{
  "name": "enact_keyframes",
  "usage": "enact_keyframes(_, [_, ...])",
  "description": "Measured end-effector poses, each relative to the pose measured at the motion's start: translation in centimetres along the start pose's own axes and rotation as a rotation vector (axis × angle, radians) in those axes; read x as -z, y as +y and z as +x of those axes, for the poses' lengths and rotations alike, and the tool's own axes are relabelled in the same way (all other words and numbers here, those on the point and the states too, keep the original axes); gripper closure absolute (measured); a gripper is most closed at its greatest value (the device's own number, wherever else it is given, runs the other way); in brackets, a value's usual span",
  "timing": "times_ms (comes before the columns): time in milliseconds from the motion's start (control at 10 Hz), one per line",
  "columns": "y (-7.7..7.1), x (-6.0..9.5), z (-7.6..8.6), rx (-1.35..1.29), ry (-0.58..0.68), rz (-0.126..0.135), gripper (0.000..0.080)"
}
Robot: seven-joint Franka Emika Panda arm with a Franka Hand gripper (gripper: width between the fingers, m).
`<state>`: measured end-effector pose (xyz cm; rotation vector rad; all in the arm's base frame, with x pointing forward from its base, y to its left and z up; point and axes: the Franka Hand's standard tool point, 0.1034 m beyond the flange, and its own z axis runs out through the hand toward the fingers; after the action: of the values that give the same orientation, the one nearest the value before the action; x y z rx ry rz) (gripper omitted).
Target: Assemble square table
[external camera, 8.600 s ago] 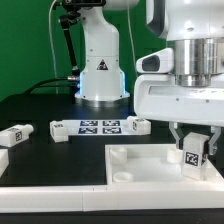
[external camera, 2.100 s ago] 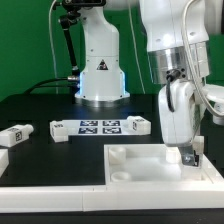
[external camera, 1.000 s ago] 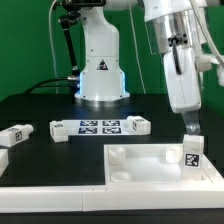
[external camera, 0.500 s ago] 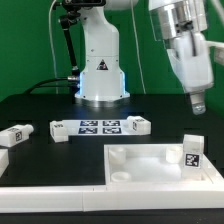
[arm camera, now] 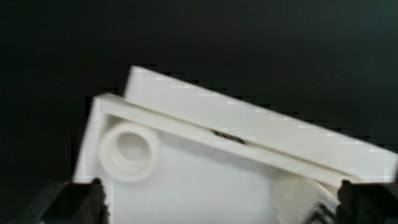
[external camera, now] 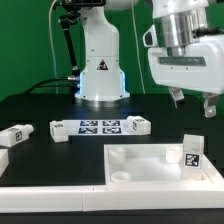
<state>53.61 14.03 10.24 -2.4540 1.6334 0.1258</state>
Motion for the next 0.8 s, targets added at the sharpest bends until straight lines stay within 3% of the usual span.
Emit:
enact_keyframes(200, [4.0,-1.0,0.0,0.189,0.014,0.027,0.0151])
enact_keyframes(300, [5.5,-1.6,-1.2,0.257,0.008,0.002,0.0151])
enact_keyframes(500, [4.8,-1.4,-0.7,0.386,0.015,0.008,0.0151])
enact_keyframes(800, [5.3,-1.7,-0.6,0.714,0.029,-0.003,0.0151])
